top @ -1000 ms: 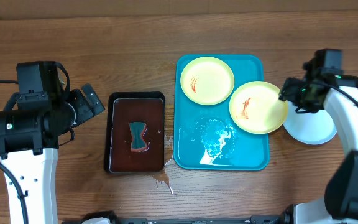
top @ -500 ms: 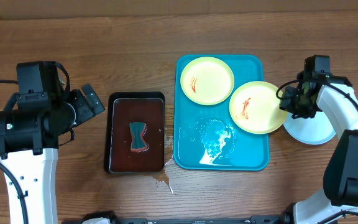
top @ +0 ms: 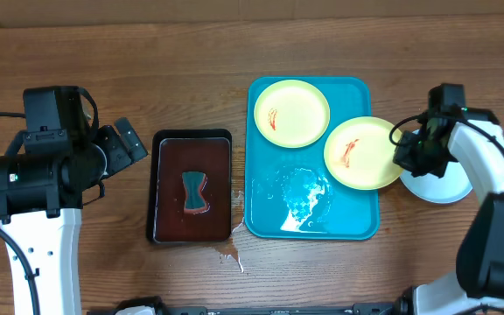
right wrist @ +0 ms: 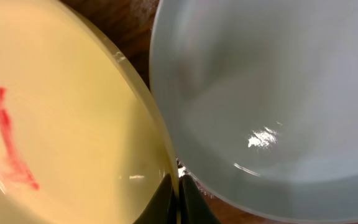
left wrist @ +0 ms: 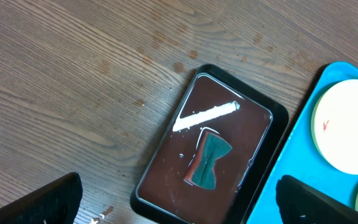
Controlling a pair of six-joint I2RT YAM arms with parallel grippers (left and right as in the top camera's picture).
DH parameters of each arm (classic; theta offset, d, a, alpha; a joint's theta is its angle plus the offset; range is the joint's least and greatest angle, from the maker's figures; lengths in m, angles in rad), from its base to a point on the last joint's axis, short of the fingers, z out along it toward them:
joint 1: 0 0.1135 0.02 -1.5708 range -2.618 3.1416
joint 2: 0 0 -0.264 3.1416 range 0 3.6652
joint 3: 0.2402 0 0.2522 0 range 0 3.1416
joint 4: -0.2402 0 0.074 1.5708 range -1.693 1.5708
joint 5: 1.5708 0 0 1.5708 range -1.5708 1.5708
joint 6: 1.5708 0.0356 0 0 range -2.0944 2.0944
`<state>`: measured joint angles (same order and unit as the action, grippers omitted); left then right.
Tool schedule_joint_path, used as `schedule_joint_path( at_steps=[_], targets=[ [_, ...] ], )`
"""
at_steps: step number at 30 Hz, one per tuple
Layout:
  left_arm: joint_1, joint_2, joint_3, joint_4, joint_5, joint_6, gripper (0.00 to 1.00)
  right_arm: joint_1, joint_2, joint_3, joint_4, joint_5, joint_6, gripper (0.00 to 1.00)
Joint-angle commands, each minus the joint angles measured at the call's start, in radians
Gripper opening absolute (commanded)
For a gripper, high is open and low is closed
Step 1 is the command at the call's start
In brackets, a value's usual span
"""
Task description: Clean dirty plates on tray and stack at the side
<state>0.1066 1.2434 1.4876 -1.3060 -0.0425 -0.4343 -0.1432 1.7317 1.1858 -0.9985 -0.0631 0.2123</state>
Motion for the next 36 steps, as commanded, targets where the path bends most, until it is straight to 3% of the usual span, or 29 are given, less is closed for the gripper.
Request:
schedule_joint_path(
  at_steps=[1,5,10,18,21,24,25,27,28,30,35,36],
  targets=[
    [0.005,-0.006,0.023,0.001,-0.017,0.016,1.0,0.017,-0.145,0.077,-0.053,-0.031,0.005,0.04],
    [0.005,-0.006,0.023,0.001,-0.017,0.016,1.0,0.095,-0.24,0.077,-0.113,-0.13,0.004,0.04],
    [0.005,-0.006,0.023,0.001,-0.017,0.016,1.0,0.27,-0.247,0.042,-0.122,-0.109,0.004,0.04],
    [0.005,-0.006,0.023,0.011,-0.009,-0.008,1.0,0.502,-0.243,-0.246,0.146,0.029,0.159,0.04],
    [0.005,-0.006,0.023,0.019,0.034,-0.07,1.0,0.501,-0.243,-0.331,0.238,0.029,0.186,0.04],
    [0.004,-0.006,0.023,0.022,0.176,-0.058,1.0,0.471,-0.243,-0.375,0.303,0.025,0.185,0.04],
    [0.003,-0.005,0.023,0.023,0.199,-0.034,1.0,0.464,-0.243,-0.373,0.303,0.021,0.185,0.19],
    [-0.004,-0.001,0.023,0.023,0.217,0.012,1.0,0.455,-0.244,-0.357,0.288,0.004,0.177,0.33],
    [-0.02,0.01,0.021,0.017,0.22,0.055,0.98,0.451,-0.248,-0.324,0.251,0.003,0.173,0.47],
    [-0.056,0.034,0.01,-0.006,0.194,0.103,0.91,0.451,-0.279,-0.258,0.185,0.038,0.173,0.54],
    [-0.129,0.09,-0.086,0.003,0.121,0.098,0.84,0.451,-0.382,-0.146,0.103,0.062,0.159,0.58],
    [-0.143,0.105,-0.123,0.024,0.123,0.098,0.83,0.451,-0.41,-0.126,0.094,0.061,0.158,0.65]
  ],
)
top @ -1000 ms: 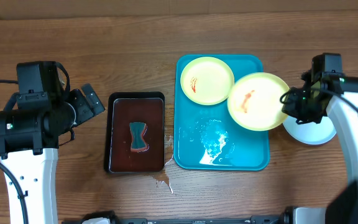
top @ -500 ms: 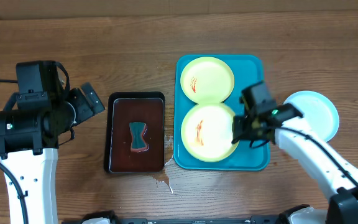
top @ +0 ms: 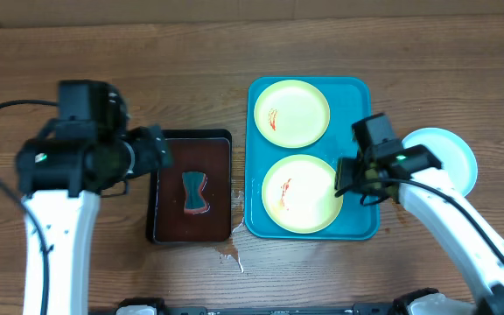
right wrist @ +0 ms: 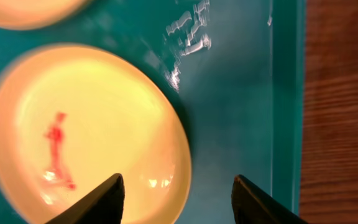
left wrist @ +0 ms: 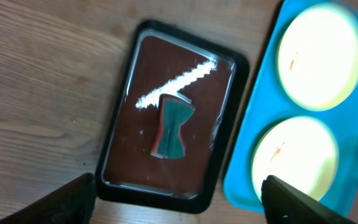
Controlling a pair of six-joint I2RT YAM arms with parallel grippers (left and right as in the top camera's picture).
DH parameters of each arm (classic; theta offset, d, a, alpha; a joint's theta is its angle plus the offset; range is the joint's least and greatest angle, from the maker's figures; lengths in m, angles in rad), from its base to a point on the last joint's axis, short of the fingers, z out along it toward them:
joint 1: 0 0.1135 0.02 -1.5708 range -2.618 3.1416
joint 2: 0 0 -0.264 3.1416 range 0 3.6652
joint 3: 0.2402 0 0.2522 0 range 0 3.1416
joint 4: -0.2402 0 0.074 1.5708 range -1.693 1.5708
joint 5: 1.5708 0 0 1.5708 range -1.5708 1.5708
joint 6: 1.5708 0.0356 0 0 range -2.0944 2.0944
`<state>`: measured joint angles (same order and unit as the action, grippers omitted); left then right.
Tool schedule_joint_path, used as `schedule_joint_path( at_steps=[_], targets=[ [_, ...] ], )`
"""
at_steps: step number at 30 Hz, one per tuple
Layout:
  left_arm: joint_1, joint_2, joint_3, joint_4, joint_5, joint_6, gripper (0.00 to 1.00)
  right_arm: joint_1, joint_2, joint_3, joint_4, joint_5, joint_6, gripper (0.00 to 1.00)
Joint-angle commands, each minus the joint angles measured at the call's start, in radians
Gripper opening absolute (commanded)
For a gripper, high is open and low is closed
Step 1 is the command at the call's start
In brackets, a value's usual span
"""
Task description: Clean dirty plates on tray and stack at the side
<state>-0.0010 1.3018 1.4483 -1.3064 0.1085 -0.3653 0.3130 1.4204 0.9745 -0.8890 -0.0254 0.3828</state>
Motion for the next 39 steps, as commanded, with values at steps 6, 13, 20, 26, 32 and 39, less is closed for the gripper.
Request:
schedule_joint_path(
  at_steps=[6,13,20,26,32,39],
  targets=[
    [-0.102,0.147,-0.29,0.19,-0.029,0.029,0.79,-0.006,-0.17,0.093,-0.042,-0.015,-0.016,1.0],
    [-0.188,0.335,-0.407,0.389,-0.037,0.029,0.61,-0.006,-0.164,0.092,-0.071,-0.073,-0.016,0.78],
    [-0.222,0.526,-0.407,0.464,-0.045,0.019,0.08,-0.006,-0.164,0.092,-0.087,-0.074,-0.016,0.54],
    [-0.222,0.546,-0.404,0.463,-0.049,0.01,0.04,-0.006,-0.163,0.092,-0.108,-0.073,-0.016,0.49],
    [-0.222,0.428,-0.379,0.413,-0.076,0.003,0.04,-0.006,-0.163,0.089,-0.114,-0.017,0.023,0.37],
    [-0.222,0.235,-0.292,0.286,-0.201,0.023,0.04,-0.006,-0.142,0.056,-0.148,0.16,0.172,0.36]
  ],
)
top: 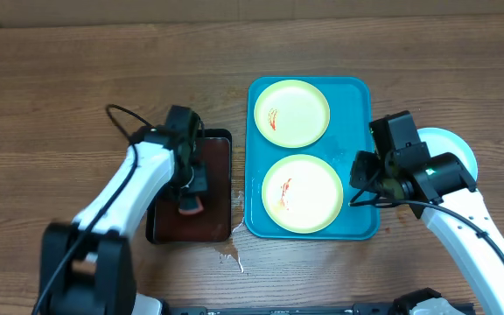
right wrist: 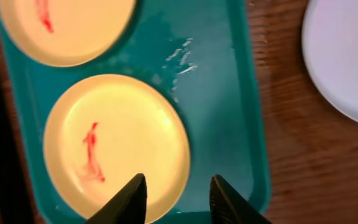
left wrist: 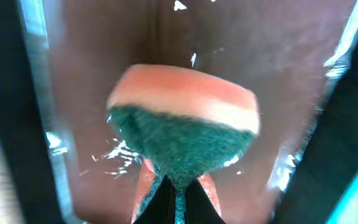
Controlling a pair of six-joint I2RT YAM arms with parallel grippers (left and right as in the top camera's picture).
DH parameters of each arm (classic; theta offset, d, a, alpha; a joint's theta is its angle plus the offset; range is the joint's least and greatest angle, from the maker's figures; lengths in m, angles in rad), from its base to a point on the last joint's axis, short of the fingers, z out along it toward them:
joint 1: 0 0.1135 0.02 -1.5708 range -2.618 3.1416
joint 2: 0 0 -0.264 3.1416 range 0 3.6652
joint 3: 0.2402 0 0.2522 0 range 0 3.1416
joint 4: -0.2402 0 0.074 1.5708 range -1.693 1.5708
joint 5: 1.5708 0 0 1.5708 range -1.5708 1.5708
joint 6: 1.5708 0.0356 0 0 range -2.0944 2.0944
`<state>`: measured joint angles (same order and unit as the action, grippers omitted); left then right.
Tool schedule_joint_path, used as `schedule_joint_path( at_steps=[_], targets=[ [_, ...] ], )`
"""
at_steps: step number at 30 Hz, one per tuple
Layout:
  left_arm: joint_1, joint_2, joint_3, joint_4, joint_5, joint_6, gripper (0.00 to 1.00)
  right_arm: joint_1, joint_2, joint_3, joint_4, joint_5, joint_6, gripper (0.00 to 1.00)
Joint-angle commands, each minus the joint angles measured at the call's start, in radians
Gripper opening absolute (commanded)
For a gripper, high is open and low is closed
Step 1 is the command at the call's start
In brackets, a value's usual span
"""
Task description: Clean dirty plates on tray and stack at the side
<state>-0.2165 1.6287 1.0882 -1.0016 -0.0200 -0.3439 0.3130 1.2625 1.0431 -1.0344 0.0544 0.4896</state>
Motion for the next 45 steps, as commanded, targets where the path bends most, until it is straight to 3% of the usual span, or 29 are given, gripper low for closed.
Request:
schedule_joint_path(
  at_steps=[1,9,13,18,22,29,35,39,45],
  targets=[
    [-0.006,-0.109,0.079,-0.029,-0.073,0.009,0.04,-0.006,0.024,-0.013,-0.008,0.08,0.065,0.36],
    [-0.006,-0.213,0.142,-0.077,-0.095,0.026,0.04,-0.052,0.169,-0.017,-0.029,0.029,0.077,0.37],
    [-0.006,-0.212,0.143,-0.091,-0.093,0.046,0.04,-0.103,0.256,-0.017,0.008,-0.128,-0.061,0.4],
    [-0.006,-0.212,0.143,-0.098,-0.078,0.072,0.04,-0.137,0.301,-0.019,0.02,-0.151,-0.087,0.4],
    [-0.006,-0.212,0.153,-0.103,-0.049,0.083,0.04,-0.14,0.303,-0.068,0.101,-0.27,-0.188,0.41],
    [-0.006,-0.212,0.251,-0.155,-0.003,0.087,0.04,-0.138,0.303,-0.201,0.275,-0.285,-0.183,0.41],
    [-0.007,-0.212,0.322,-0.172,0.062,0.086,0.04,-0.123,0.303,-0.312,0.423,-0.318,-0.179,0.27],
    [-0.008,-0.208,0.325,-0.164,0.114,0.086,0.04,-0.102,0.303,-0.335,0.452,-0.313,-0.172,0.09],
    [-0.086,-0.161,0.324,-0.066,0.229,0.07,0.04,-0.099,0.303,-0.335,0.457,-0.276,-0.145,0.06]
  ],
)
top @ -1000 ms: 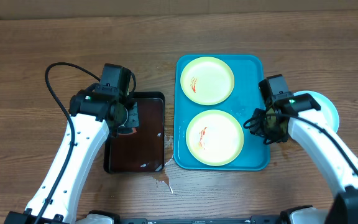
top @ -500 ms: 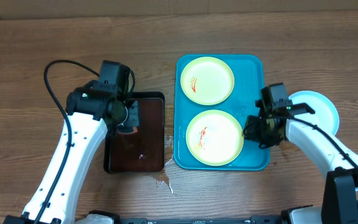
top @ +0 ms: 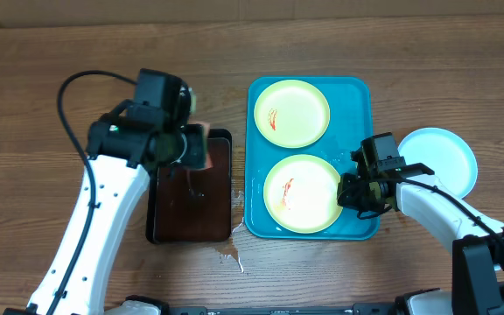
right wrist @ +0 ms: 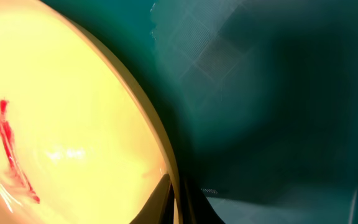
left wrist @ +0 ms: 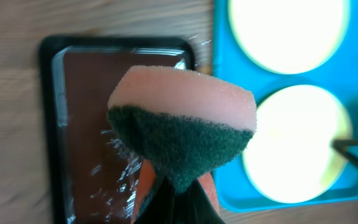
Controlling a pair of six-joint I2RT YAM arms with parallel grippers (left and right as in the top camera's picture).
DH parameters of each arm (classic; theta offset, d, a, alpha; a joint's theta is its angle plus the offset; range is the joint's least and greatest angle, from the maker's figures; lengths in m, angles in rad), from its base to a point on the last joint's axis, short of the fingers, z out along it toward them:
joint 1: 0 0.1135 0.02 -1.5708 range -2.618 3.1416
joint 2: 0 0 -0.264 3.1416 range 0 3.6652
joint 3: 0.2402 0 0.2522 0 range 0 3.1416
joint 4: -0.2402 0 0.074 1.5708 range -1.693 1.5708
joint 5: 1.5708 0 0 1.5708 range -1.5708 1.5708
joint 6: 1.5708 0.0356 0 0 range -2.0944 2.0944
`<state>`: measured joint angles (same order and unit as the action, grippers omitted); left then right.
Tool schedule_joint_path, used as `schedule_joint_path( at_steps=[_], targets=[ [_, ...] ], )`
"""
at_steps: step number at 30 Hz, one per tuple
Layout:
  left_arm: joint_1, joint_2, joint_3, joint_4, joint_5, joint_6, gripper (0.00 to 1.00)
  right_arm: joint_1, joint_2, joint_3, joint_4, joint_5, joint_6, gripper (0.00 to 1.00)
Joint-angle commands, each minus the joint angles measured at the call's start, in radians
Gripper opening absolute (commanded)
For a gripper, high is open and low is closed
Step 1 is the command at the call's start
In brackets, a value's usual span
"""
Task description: Clean dirty plates on tray and stack at the side
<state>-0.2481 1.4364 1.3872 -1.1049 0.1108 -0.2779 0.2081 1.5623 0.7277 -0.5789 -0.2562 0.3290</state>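
Note:
Two yellow plates with red smears lie on the blue tray (top: 366, 96): a far plate (top: 291, 114) and a near plate (top: 303, 194). My right gripper (top: 354, 194) is shut on the near plate's right rim, and that rim runs between its fingers (right wrist: 178, 190) in the right wrist view. My left gripper (top: 195, 147) is shut on a pink and green sponge (left wrist: 182, 124), held in the air over the far right corner of the black tray (top: 160, 227). A pale plate (top: 444, 162) sits on the table right of the blue tray.
The black tray (left wrist: 61, 124) holds wet brown liquid. A small spill (top: 232, 254) marks the wood between the two trays at the front. The left arm's cable (top: 77, 83) loops over the table at the far left.
My left gripper has come up out of the black tray with the sponge in it. My right gripper, then open above the blue tray's right side, is now shut on the near plate's rim.
First my right gripper held a yellow plate by its rim at the blue tray's right edge, and my left was open. Then the plate lay in the tray's near half, with both grippers open. Then the left shut on the sponge, now lifted; the right grips the plate again.

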Motion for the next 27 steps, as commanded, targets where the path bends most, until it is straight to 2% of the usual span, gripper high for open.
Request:
schedule_joint_path(
  at_steps=[1,9,13,19,27],
  targets=[
    [-0.087,0.046,0.025,0.065,0.1,-0.011,0.04,0.006,0.003,-0.019,0.002,0.034,0.015,0.06],
    [-0.357,0.272,0.025,0.311,0.117,-0.128,0.04,0.006,0.003,-0.019,-0.017,0.034,0.015,0.06],
    [-0.44,0.4,0.025,0.391,0.167,-0.192,0.04,0.006,0.003,-0.019,-0.02,0.034,0.015,0.06],
    [-0.466,0.53,0.025,0.426,0.157,-0.264,0.04,0.006,0.003,-0.019,-0.03,0.034,0.015,0.06],
    [-0.423,0.566,0.043,0.343,0.037,-0.334,0.04,0.006,0.003,-0.019,-0.035,0.034,0.015,0.06]
  ],
)
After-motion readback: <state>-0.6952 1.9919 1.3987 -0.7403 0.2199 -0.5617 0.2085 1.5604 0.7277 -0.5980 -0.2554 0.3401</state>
